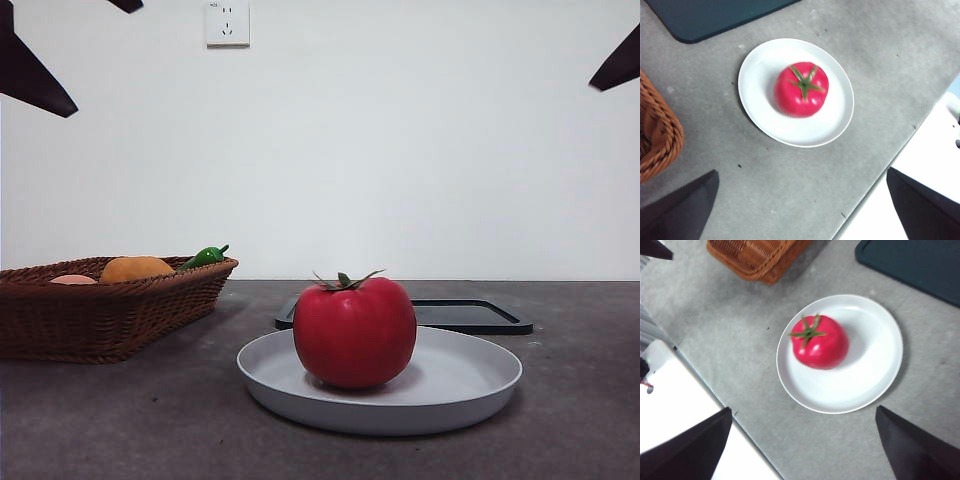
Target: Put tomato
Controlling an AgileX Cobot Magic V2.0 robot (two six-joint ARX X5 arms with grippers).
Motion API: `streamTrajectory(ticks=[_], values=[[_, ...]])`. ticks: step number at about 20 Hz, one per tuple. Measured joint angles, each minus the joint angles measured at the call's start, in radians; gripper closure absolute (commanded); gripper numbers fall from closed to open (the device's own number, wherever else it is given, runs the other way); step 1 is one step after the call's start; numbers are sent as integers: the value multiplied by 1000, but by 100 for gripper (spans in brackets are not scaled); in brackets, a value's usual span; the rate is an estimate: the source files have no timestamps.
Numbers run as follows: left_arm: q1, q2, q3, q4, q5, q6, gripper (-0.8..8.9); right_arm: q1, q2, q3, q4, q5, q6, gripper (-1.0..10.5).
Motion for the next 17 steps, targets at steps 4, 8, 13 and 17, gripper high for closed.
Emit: streamTrajectory(ticks=[4,8,13,17], values=[[0,-9,0,-4,0,0,256,37,43,0,21,2,0,488],[0,-9,0,-4,0,0,255,88,88,0,132,14,0,488],[0,-9,0,-4,0,0,256,152,196,0,269,77,0,452],[0,-9,0,-4,0,0,256,214,329,0,386,145,0,451]])
